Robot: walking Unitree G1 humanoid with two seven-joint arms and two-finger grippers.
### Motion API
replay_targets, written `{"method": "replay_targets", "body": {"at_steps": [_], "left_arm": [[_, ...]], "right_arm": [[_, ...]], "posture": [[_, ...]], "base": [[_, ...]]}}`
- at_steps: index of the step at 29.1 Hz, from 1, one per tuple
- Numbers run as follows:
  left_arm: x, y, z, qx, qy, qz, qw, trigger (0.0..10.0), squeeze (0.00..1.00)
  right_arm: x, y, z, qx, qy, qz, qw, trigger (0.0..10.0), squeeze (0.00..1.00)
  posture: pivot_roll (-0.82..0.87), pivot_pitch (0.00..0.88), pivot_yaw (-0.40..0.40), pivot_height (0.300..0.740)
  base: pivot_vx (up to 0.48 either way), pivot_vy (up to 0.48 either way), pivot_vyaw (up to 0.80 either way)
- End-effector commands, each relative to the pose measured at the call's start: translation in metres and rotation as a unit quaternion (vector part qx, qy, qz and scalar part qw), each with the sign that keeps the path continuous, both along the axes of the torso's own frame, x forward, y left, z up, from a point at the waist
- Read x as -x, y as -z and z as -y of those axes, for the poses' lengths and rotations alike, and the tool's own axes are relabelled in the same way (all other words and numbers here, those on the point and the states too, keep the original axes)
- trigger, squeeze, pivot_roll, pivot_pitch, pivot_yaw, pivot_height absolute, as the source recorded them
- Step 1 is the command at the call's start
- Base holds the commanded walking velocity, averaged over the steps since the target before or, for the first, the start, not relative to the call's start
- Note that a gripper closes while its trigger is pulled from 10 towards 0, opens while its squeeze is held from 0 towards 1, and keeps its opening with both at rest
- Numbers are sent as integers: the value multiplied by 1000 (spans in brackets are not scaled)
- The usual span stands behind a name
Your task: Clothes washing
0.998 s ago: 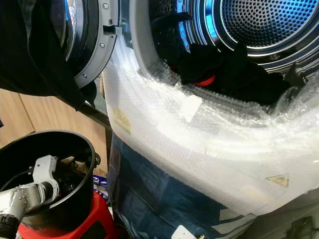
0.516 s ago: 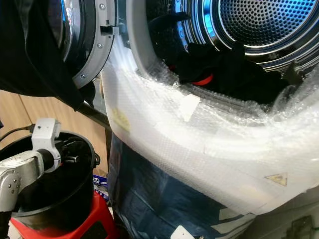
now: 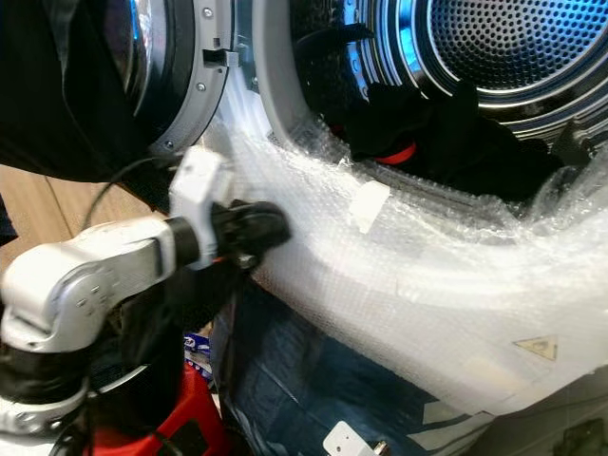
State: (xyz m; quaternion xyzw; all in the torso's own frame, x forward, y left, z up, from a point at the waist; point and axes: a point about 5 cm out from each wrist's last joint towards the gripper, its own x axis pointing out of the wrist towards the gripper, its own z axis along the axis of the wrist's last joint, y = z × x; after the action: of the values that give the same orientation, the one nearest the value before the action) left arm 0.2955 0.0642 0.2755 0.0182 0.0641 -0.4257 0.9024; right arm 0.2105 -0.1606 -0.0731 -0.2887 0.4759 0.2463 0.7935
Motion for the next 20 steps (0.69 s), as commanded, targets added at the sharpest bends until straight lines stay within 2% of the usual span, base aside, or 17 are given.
{"method": "replay_targets", "body": {"at_steps": [1,3,4,7,10,13,18,20], "left_arm": [[12,-5,24,3,79,-1,997,0,0],[15,-4,37,12,109,-12,994,0,0],[15,-4,37,12,109,-12,994,0,0],[15,-9,64,44,163,-35,985,0,0],[12,-10,80,55,184,-41,981,0,0],[17,-7,95,80,208,-67,973,0,0],[19,4,91,90,202,-96,970,0,0],[15,20,73,76,178,-110,975,0,0]], "right_arm": [[2,1,3,0,15,-7,1000,10000,0],[3,2,1,-1,15,-7,1000,10000,0],[3,2,1,-1,15,-7,1000,10000,0],[5,3,2,-1,16,-10,1000,10000,0],[5,3,2,0,17,-11,1000,10000,0],[6,3,1,-5,23,-11,1000,10000,0],[10,6,1,-10,33,-14,999,10000,0],[13,7,3,-7,31,-17,999,10000,0]], "posture": [[222,0,-103,740],[215,0,-94,740],[215,0,-94,740],[213,0,-85,740],[195,0,-70,740],[175,0,-55,740],[166,0,-45,740],[164,0,-39,740]], "base": [[0,0,0],[0,0,0],[0,0,0],[0,0,0],[0,0,0],[0,0,0],[0,0,0],[0,0,0]]}}
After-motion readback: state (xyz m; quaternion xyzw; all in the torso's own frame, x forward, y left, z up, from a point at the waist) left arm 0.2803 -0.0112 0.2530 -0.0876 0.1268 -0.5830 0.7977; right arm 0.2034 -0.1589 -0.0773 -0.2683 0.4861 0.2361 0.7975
